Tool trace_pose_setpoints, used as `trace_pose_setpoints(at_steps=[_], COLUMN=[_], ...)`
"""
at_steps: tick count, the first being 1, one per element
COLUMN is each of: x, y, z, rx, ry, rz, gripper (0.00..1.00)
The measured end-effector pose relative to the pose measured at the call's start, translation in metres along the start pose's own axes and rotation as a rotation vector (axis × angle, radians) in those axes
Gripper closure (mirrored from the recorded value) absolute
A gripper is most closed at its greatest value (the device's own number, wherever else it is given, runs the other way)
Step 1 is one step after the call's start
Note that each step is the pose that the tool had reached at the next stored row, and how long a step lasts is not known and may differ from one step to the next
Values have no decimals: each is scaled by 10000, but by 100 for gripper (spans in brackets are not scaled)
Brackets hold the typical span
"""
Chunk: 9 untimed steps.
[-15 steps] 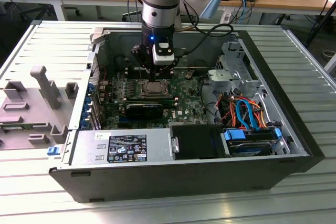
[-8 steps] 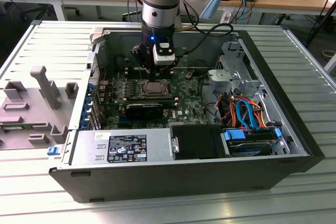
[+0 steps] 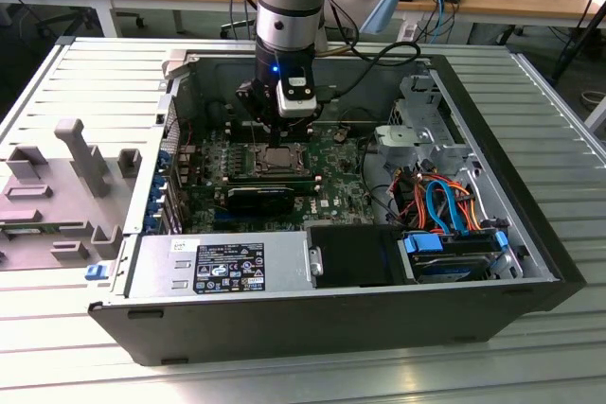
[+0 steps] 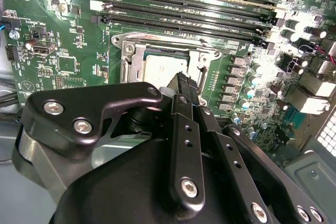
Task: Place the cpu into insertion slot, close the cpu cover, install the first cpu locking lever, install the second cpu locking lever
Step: 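Install the first cpu locking lever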
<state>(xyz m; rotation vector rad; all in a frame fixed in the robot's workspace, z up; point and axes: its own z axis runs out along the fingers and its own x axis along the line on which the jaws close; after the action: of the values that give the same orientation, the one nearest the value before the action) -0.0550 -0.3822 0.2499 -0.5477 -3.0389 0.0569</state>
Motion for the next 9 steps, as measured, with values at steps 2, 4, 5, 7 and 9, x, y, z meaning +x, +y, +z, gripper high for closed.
trace_pose_setpoints(at_steps=[2,4,5,7,9], x=[0,0,0,0,0], y=[0,0,0,0,0], z=[0,0,0,0,0], rx=[7,9,10,10,10], ry=[-7,-9,-9,-10,-11], rz=[-165,-198,-209,-237,-262], gripper=[89,89,89,89,89])
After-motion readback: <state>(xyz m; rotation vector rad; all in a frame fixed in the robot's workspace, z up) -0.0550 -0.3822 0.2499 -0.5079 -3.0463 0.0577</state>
